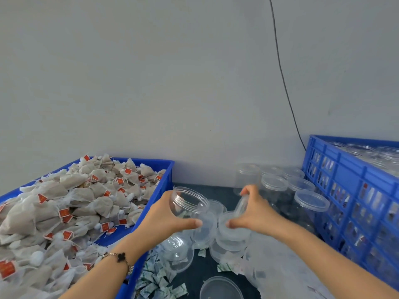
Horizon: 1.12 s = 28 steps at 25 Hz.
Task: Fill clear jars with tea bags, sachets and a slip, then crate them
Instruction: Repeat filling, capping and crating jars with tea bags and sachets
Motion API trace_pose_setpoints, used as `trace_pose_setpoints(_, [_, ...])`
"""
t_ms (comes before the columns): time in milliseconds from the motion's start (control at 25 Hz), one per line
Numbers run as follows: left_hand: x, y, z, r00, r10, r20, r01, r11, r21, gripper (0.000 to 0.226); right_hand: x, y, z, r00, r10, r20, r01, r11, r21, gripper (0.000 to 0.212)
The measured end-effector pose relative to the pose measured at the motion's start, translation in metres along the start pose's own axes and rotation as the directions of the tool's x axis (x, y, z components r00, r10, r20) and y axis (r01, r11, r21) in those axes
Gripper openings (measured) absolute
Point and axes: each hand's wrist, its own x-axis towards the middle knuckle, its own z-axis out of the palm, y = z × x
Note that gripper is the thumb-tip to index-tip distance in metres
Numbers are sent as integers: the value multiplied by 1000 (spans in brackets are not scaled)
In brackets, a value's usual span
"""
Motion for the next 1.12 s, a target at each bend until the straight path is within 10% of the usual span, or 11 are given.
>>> trace_pose_setpoints(160, [0,0,-1,997,-3,-71,2,1000,-11,82,7,18,19,992,129,-12,-121,959,257,84])
trace_pose_setpoints(360, [1,17,0,962,168,-214,-178,984,-25,65,-9,12,32,975,-59,-212,8,972,-236,73])
trace_pose_setpoints(520, [-3,26,6,950,297,-99,-310,934,-179,56,-29,-31,52,967,-240,-87,251,952,174,71])
trace_pose_setpoints(760, [0,21,2,986,134,95,-99,946,-310,60,-36,-59,75,987,-141,-79,161,828,537,104])
trace_pose_setpoints(840, [0,27,-10,999,-10,38,18,975,-223,75,-40,-55,79,994,-99,-42,106,820,563,115])
trace_pose_setpoints(960, [7,12,-40,950,-60,-308,130,968,215,36,-53,-49,89,996,-88,26,59,833,550,119])
trace_pose_setpoints(1120, [7,-33,-88,835,-300,-461,546,544,637,21,-64,-53,108,985,-158,75,93,835,542,123])
